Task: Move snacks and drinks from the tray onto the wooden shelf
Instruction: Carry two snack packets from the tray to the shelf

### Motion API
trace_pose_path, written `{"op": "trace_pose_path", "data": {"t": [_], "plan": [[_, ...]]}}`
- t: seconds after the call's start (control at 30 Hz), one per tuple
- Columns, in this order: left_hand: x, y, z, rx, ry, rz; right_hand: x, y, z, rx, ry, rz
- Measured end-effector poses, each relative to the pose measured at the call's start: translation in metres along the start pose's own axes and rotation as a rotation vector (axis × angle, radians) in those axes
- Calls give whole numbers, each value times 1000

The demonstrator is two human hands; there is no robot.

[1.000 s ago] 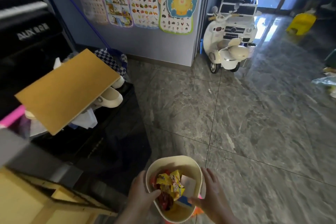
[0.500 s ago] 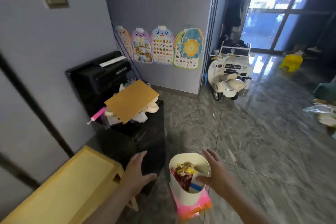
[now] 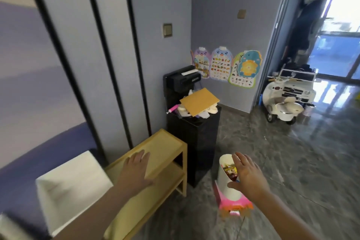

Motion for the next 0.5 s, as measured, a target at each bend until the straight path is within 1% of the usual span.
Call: {"op": "trace_pose_path", "data": {"t": [0.2,0.3,0.43,0.5], "plan": [[-42,-129,-63,-161,-15,114,-31,-57,-44,-76,11,19],[-57,-198,-81,-262,-1,135,-45,-92,-60,-122,5,43],[-67,-289,-97,-397,-25,171,-51,-137,-74,-128,49,31],[-68,-335,-102,-466,-63,164,-52,-159,-84,-133,62,14]]}}
Point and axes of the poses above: each hand's wrist, its own y-axis towards the middle knuckle, its own x-axis out of the palm, z = x × y, the point moved 8 cm from there along y, towards the middle knuckle, and after that the axes turned 2 degrees about -z, right-handed, at the moved point
